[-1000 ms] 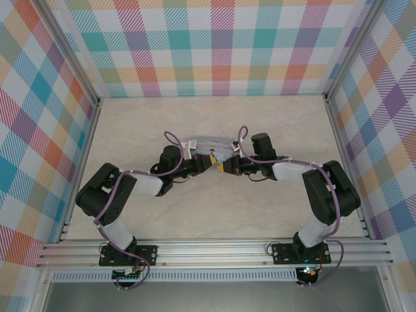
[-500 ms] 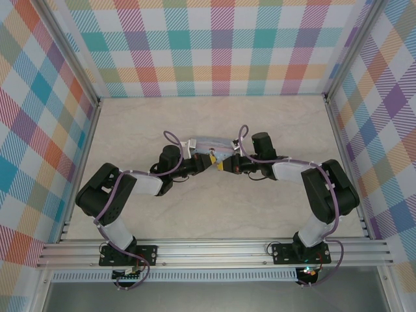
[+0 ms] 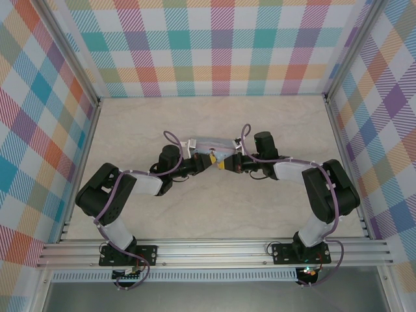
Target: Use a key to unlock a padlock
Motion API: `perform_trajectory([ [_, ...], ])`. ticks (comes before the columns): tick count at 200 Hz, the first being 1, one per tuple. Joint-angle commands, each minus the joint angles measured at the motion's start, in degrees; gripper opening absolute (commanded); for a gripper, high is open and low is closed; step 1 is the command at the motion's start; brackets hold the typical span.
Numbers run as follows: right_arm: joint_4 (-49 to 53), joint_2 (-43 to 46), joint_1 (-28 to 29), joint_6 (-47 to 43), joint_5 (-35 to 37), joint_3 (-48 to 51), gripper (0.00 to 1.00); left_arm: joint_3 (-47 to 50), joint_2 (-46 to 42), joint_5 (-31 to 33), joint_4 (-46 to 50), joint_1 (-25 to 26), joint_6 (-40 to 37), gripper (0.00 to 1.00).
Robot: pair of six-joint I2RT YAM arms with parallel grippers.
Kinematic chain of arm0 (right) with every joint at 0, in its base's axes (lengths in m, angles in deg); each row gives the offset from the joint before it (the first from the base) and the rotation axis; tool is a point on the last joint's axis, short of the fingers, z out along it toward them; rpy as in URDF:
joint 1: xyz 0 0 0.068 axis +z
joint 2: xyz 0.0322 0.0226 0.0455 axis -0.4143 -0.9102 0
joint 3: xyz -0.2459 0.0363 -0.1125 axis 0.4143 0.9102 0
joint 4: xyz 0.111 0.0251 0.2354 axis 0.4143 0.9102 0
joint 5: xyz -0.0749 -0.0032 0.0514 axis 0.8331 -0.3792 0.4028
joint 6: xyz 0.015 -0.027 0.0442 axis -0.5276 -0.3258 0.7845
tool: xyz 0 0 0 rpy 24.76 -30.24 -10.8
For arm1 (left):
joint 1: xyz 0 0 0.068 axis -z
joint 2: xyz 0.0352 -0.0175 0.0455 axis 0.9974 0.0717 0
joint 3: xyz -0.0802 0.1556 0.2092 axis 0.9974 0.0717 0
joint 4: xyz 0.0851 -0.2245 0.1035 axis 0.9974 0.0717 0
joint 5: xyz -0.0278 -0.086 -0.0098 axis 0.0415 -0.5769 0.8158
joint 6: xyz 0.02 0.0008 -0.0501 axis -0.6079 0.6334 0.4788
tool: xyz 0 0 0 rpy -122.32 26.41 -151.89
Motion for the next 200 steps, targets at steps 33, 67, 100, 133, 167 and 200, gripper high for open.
perform_trajectory([
  [33,-9.4,-3.3,-0.5,1.3,-0.3,-1.3,0.02,-1.3,-2.2,-4.6,-10.3,0.2,5.1,0.00],
  [67,-15.3,-4.3,-1.4,4.5,-1.9,-1.1,0.02,-1.5,-2.8,-5.5,-10.0,0.2,5.0,0.00],
  [100,-16.0,-5.1,-1.4,5.1,-3.9,-2.6,0.02,-1.9,-1.6,-6.5,-10.8,0.2,4.9,0.00],
  [133,-19.6,-6.4,-2.2,7.6,-5.1,-2.9,0.02,-1.9,-1.5,-7.0,-11.1,0.2,4.8,0.00],
  [167,-20.4,-7.7,-2.5,8.3,-5.5,-4.6,0.02,-2.4,-1.2,-7.9,-11.1,0.4,4.7,0.00],
  [200,-22.6,-8.7,-2.6,11.4,-6.3,-5.9,0.02,-2.1,-0.8,-8.7,-12.7,0.4,3.4,0.00],
])
